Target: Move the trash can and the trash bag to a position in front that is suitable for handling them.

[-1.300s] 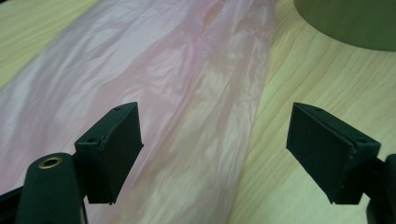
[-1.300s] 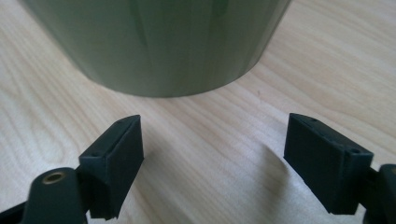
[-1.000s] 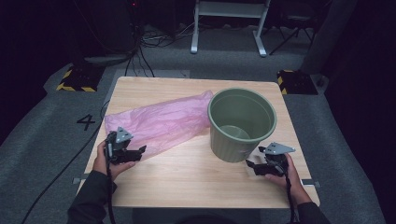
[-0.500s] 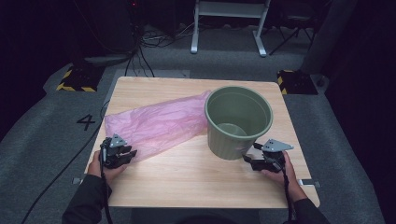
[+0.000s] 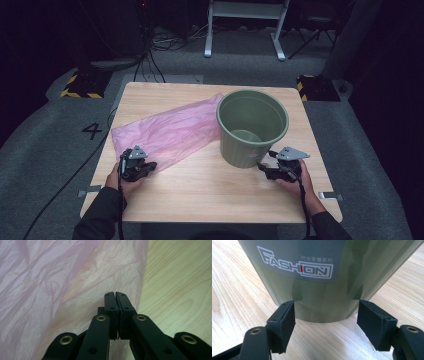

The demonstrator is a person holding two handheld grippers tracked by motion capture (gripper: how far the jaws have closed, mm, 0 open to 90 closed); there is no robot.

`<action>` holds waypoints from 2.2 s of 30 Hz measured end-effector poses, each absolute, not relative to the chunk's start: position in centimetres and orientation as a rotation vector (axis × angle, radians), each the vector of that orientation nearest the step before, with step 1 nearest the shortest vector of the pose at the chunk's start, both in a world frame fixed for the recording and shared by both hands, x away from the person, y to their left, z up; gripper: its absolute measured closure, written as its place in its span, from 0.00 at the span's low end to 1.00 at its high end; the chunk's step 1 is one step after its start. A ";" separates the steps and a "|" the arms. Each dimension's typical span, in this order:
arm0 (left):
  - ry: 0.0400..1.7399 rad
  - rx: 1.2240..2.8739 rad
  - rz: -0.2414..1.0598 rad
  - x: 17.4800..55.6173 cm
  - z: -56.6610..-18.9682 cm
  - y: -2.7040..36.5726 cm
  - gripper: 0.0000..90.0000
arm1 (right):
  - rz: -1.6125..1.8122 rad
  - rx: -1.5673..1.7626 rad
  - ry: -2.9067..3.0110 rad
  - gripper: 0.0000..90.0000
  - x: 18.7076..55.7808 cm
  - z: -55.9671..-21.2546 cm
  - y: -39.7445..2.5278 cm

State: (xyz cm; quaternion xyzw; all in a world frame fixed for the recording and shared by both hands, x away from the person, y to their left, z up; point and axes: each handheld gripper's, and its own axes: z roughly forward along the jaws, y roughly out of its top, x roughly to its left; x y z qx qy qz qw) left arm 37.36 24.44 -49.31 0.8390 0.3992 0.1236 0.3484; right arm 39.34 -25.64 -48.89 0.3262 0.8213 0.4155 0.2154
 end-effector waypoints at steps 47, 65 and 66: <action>1.037 2.098 0.493 37.7 -45.2 26.9 0.38 | 1.187 0.952 2.232 0.30 40.3 -48.3 -25.4; 0.985 2.202 0.258 37.7 -48.7 27.7 0.57 | 1.190 1.013 2.162 0.32 42.9 -46.9 -25.4; 0.959 2.219 0.236 37.5 -48.9 27.2 0.60 | 1.192 1.017 2.154 0.32 43.0 -46.8 -25.4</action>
